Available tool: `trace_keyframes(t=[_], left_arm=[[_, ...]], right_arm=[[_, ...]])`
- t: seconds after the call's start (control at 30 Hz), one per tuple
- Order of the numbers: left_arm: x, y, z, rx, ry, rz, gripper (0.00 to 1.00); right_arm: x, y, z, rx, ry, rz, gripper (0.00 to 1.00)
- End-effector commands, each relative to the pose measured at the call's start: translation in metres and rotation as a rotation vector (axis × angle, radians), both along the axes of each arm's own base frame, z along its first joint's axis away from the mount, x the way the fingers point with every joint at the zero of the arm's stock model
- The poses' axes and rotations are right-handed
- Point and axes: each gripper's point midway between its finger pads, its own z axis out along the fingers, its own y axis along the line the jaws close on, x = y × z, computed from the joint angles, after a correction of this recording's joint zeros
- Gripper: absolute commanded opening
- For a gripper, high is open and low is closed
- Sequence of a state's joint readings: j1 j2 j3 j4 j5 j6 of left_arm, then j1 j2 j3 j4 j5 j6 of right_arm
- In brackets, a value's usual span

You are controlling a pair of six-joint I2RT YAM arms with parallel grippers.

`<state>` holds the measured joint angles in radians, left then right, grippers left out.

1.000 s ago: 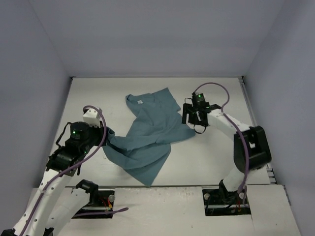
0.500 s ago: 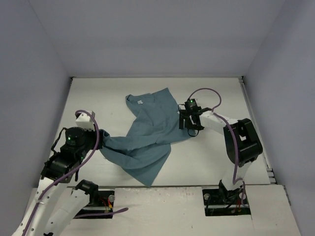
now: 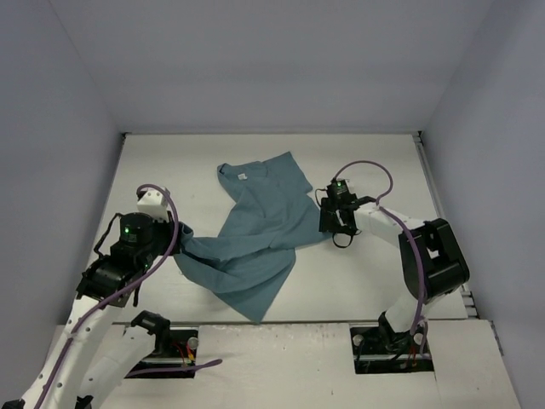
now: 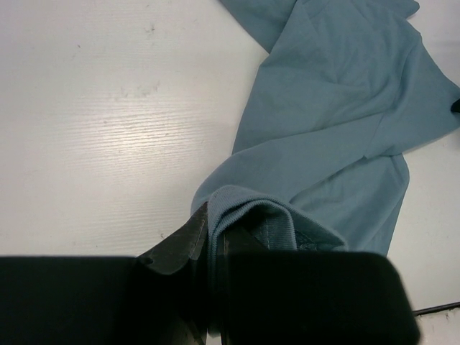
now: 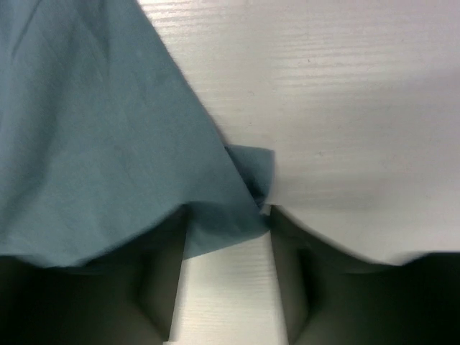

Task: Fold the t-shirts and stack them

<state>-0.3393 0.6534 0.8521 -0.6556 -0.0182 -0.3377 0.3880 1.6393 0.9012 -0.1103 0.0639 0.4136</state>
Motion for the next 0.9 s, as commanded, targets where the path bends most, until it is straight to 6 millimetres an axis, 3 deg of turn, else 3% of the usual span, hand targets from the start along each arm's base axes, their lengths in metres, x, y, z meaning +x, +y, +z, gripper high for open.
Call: trace_keyframes(t=[0.0, 0.1, 0.13, 0.27, 0.33, 0.43, 0.47, 0.53, 0.57, 0.67, 0.7, 0.77, 0.87], left_arm=[[0.007, -0.001, 0.034, -0.021, -0.099, -0.009, 0.0], [0.004, -0.001, 0.038, -0.028, -0.116, -0.009, 0.0], [0.003, -0.001, 0.039, -0.03, -0.119, -0.01, 0.0], [0.001, 0.0, 0.042, -0.032, -0.13, -0.014, 0.0], [0.001, 0.0, 0.043, -0.03, -0.133, -0.012, 0.0], [0.0, -0.001, 0.04, -0.038, -0.123, -0.014, 0.0], [0.0, -0.001, 0.04, -0.043, -0.121, -0.013, 0.0], [0.0, -0.002, 0.038, -0.048, -0.112, -0.011, 0.0], [-0.001, -0.002, 0.037, -0.049, -0.109, -0.01, 0.0], [-0.002, -0.002, 0.035, -0.049, -0.101, -0.01, 0.0], [-0.002, -0.002, 0.035, -0.049, -0.099, -0.009, 0.0], [-0.002, -0.002, 0.034, -0.047, -0.096, -0.01, 0.0], [-0.001, -0.002, 0.035, -0.047, -0.094, -0.007, 0.0]], right_arm=[[0.012, 0.003, 0.004, 0.011, -0.045, 0.011, 0.21], [0.02, -0.001, 0.028, -0.021, -0.116, 0.017, 0.0], [0.022, -0.006, 0.037, -0.056, -0.138, 0.01, 0.0], [0.041, -0.009, 0.115, -0.124, -0.273, 0.043, 0.0], [0.048, 0.002, 0.14, -0.101, -0.312, 0.064, 0.0], [0.063, 0.039, 0.166, -0.031, -0.352, 0.116, 0.0], [0.067, 0.057, 0.164, -0.008, -0.339, 0.144, 0.0], [0.07, 0.099, 0.136, -0.008, -0.26, 0.222, 0.05], [0.07, 0.112, 0.132, -0.004, -0.245, 0.249, 0.09], [0.065, 0.157, 0.117, 0.001, -0.206, 0.343, 0.25], [0.06, 0.173, 0.115, 0.012, -0.196, 0.387, 0.36], [0.055, 0.177, 0.11, -0.009, -0.19, 0.411, 0.44], [0.059, 0.149, 0.111, -0.063, -0.201, 0.359, 0.51]])
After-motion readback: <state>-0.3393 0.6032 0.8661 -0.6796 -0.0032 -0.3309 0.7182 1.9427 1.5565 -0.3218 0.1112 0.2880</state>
